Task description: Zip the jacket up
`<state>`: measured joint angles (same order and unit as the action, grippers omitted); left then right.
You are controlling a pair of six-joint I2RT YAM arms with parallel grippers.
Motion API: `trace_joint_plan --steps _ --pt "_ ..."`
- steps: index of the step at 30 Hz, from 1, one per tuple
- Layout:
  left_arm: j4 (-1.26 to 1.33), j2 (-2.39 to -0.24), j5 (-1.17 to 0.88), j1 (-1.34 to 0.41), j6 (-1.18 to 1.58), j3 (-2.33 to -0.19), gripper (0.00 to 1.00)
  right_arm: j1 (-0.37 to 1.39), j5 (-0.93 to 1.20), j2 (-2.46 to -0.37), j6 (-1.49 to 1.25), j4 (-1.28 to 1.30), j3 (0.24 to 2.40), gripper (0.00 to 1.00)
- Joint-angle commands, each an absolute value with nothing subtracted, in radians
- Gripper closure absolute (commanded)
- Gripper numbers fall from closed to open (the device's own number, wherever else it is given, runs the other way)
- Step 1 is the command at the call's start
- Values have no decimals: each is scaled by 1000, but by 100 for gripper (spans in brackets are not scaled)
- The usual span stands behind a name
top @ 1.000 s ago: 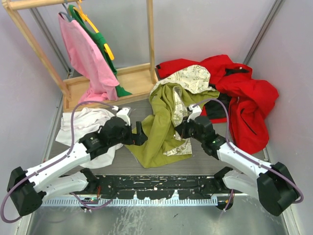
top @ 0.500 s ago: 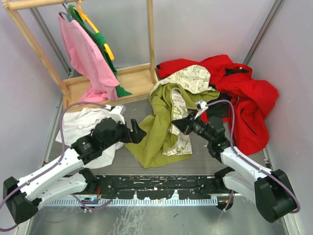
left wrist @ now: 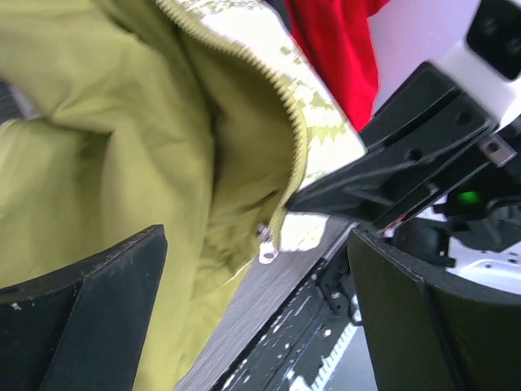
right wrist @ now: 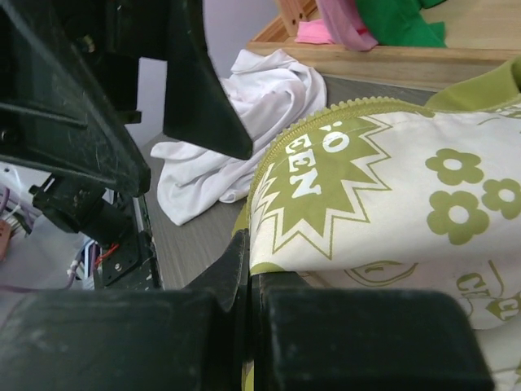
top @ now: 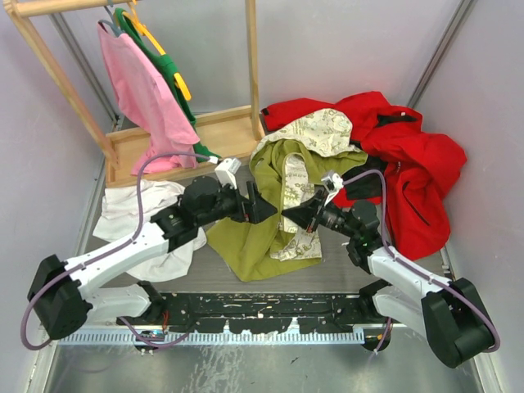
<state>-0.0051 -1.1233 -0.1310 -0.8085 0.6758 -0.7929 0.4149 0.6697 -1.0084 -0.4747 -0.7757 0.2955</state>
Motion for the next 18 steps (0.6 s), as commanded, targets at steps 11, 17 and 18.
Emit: trace_joint_plan --steps 11,17,18 --pt "329 -1346 -364 -790 847 -887 18 413 794 -1006 -410 -924 261 99" --pt "410 -1405 -455 -785 901 -887 35 413 819 -1051 -434 -994 253 99" --pt "411 -1406 -459 -785 902 -886 38 413 817 -1055 -437 -998 254 99"
